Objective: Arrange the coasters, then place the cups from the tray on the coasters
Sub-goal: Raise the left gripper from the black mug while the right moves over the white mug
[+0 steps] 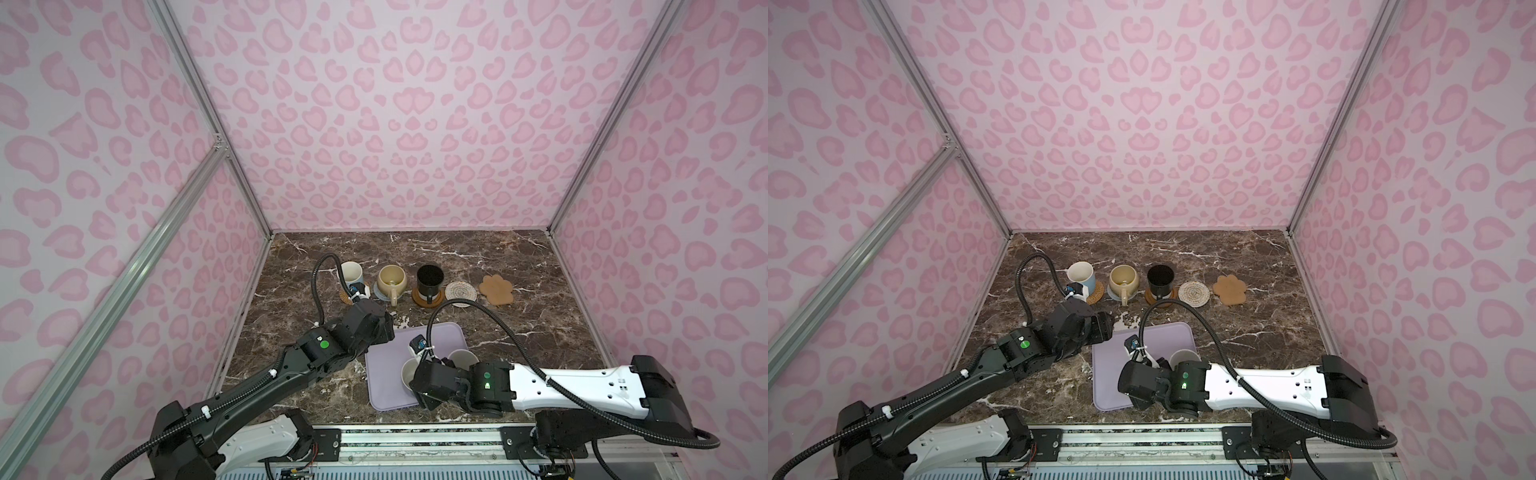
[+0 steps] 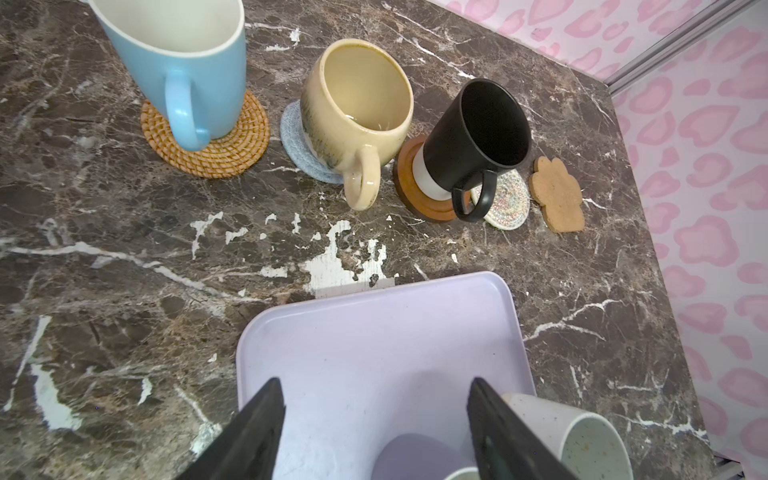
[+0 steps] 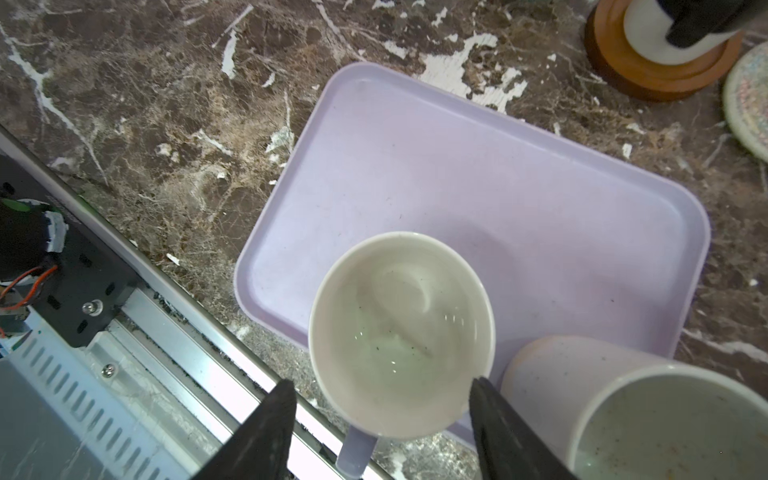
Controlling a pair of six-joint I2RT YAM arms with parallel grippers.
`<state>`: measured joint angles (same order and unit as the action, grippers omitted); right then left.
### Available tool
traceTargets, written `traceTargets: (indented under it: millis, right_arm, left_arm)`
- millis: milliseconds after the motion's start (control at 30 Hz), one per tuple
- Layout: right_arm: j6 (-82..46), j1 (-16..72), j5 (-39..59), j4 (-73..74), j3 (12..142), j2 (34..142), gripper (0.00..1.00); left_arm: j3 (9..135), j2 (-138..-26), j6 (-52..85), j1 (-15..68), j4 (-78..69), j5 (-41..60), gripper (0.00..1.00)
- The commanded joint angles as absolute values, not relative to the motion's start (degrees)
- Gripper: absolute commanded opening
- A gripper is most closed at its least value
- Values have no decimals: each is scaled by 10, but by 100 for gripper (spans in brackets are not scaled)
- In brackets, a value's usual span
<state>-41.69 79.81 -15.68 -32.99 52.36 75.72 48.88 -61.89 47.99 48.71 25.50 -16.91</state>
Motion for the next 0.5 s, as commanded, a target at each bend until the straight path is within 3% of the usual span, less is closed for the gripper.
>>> traceTargets:
  millis: [0,467]
  right_arm:
    - [-455,808,-158,-313,504,761,61]
    - [-483,822,-141,-289,471,764,52]
  left_arm:
    - [480,-615,491,487,216,-166,72]
    - [466,-594,498,486,212,-171,72]
